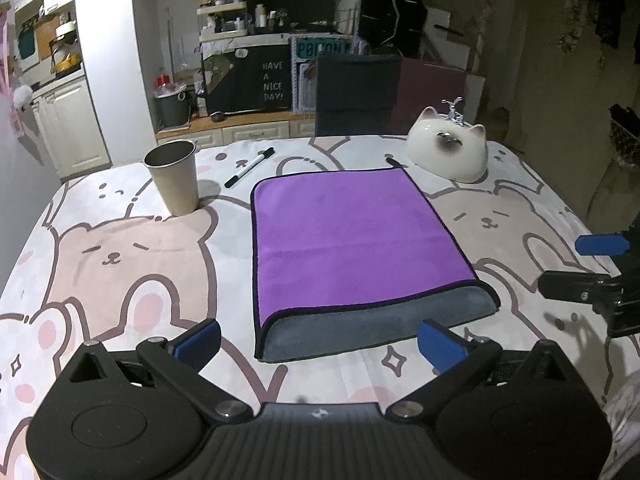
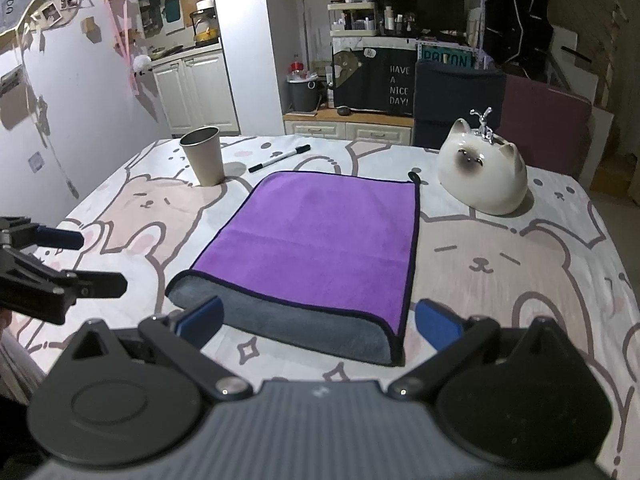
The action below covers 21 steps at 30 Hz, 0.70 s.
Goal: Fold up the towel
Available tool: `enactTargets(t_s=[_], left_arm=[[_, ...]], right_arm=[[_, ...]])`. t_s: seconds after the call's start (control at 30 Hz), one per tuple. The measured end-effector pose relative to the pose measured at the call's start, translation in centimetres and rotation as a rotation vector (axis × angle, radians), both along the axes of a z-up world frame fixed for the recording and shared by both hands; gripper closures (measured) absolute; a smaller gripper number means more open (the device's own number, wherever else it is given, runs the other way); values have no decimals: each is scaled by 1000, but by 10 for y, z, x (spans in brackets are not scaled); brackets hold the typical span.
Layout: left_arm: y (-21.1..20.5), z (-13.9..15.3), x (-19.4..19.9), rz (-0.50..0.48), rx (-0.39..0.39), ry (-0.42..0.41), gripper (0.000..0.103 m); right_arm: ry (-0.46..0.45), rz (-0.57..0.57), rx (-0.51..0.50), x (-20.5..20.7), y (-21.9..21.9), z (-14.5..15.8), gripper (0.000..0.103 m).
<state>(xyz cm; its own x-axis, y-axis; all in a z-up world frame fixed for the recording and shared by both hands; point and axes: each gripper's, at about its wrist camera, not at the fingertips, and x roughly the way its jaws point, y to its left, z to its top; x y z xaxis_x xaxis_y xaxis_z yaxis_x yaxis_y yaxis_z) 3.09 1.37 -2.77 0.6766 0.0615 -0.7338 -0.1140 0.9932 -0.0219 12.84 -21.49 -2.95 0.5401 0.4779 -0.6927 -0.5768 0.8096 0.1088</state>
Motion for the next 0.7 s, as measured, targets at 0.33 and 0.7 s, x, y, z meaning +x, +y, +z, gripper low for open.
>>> enactTargets(t_s=[0.33,0.7], left_arm=[[14,-11,21,32,-4,4,0],[35,-36,49,-26,-55,49,0]], right_arm=[[54,-15,-6,32,-1,-15,0],[80,4,-21,61,2,-43,0]])
